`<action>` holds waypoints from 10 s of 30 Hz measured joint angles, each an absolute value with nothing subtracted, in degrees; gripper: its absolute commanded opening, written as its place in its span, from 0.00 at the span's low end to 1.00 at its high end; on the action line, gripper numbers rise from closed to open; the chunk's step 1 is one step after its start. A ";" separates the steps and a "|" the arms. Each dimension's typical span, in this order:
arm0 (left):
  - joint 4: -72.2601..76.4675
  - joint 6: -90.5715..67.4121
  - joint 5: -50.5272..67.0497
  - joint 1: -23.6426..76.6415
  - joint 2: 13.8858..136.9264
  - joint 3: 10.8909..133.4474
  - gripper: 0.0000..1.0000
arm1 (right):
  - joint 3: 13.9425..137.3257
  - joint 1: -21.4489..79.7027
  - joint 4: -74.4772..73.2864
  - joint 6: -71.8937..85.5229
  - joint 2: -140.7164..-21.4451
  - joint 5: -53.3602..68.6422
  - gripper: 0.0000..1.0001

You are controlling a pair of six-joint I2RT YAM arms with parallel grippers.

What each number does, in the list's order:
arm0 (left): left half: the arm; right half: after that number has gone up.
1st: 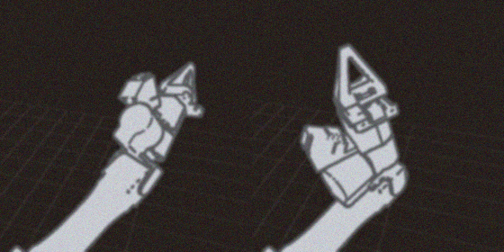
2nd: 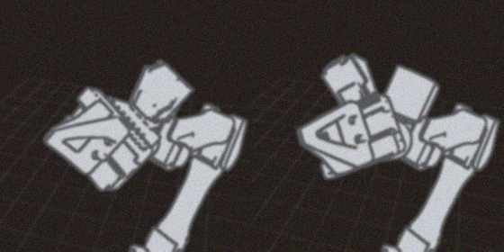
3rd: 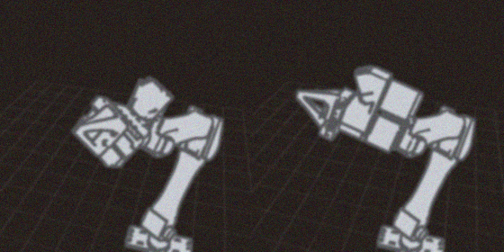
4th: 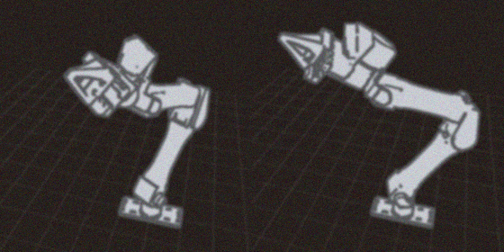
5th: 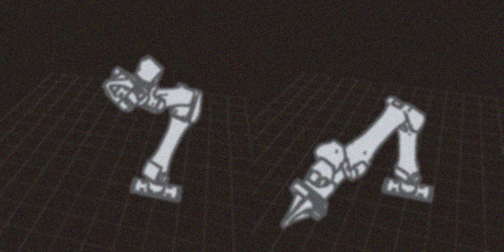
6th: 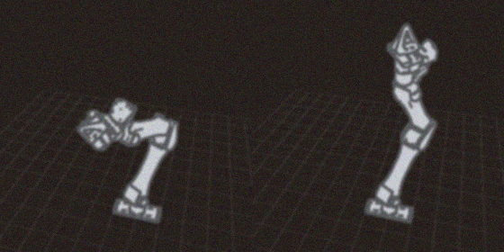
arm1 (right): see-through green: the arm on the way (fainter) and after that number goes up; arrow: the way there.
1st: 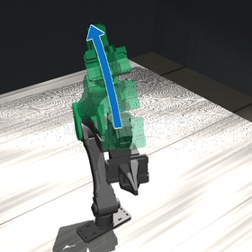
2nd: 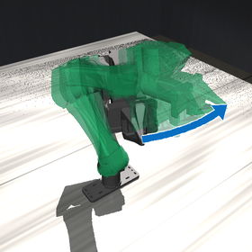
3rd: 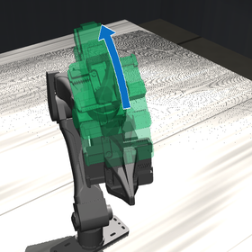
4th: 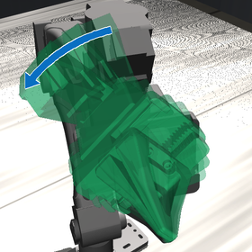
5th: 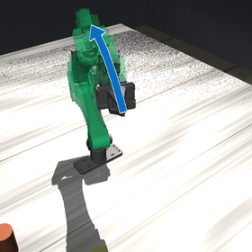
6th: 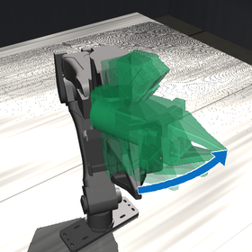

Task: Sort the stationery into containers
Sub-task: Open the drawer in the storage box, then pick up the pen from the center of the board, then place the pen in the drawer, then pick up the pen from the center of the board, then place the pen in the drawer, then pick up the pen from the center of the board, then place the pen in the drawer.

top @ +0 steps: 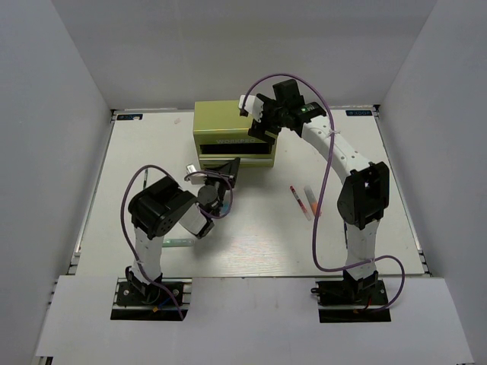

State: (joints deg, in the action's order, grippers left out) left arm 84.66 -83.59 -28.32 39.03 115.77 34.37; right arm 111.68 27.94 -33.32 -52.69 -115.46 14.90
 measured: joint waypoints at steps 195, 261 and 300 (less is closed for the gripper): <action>-37.19 -85.49 -9.23 28.75 98.63 86.26 0.60 | 60.25 24.18 -17.98 -41.67 -76.14 38.50 0.57; -37.78 -49.76 -26.70 27.46 63.11 71.55 1.00 | 64.10 60.42 -10.00 -33.63 -99.18 17.30 0.08; -40.73 -41.54 -27.07 8.69 81.69 61.80 0.98 | 86.48 37.47 -17.06 -54.02 -101.75 13.80 0.48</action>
State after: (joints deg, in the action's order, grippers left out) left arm -40.73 -41.54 -27.07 8.69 81.69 61.80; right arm 86.48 37.47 -17.06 -54.02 -101.75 13.80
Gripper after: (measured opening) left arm 0.990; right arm 0.567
